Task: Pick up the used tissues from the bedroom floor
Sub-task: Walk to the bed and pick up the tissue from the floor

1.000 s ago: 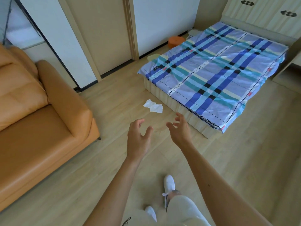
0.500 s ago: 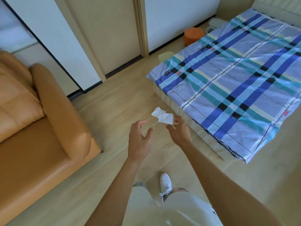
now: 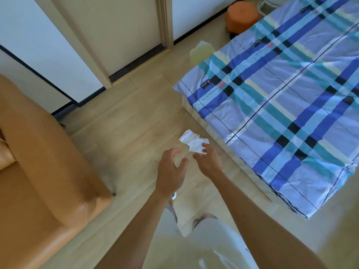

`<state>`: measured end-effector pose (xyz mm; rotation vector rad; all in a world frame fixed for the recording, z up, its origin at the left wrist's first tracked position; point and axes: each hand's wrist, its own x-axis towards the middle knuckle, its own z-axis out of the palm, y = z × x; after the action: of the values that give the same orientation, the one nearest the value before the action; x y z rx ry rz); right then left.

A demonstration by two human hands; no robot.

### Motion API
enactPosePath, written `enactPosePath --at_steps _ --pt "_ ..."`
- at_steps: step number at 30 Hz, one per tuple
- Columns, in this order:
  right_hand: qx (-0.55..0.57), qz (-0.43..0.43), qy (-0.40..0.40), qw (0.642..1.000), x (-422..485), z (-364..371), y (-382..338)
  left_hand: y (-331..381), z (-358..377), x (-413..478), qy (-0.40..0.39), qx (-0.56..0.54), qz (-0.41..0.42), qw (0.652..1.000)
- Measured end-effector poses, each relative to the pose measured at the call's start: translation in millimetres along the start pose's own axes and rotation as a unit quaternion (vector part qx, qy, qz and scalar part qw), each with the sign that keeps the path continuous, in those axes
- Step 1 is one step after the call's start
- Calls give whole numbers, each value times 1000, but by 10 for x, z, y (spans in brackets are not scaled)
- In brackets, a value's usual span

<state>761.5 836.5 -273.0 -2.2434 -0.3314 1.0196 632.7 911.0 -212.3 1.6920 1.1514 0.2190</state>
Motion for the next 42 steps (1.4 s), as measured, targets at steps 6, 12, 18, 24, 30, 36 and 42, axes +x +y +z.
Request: enactPosePath --at_steps 6,12,18,24,30,36,42 --pt "-7 81 -6 997 947 228 -191 -67 -1 1134 -65 43 -11 997" --pt "-45 131 -8 990 2014 543 209 -529 395 2098 -97 60 -49 992" --pt "-93 163 -16 982 3339 1186 991 -1448 968 2939 -127 98 -61 985" --pt "-237 158 -72 956 4669 1896 1975 -2581 1566 3582 -110 127 -39 985" --pt "-236 222 -75 943 5513 2385 2788 -3410 2068 3842 -125 127 -37 983" --pt "-217 208 -65 951 5923 2653 3289 -3844 2345 3915 -110 110 -44 987" --pt "-220 172 -53 959 5970 2801 3399 -3874 2400 3952 -121 114 -48 985"
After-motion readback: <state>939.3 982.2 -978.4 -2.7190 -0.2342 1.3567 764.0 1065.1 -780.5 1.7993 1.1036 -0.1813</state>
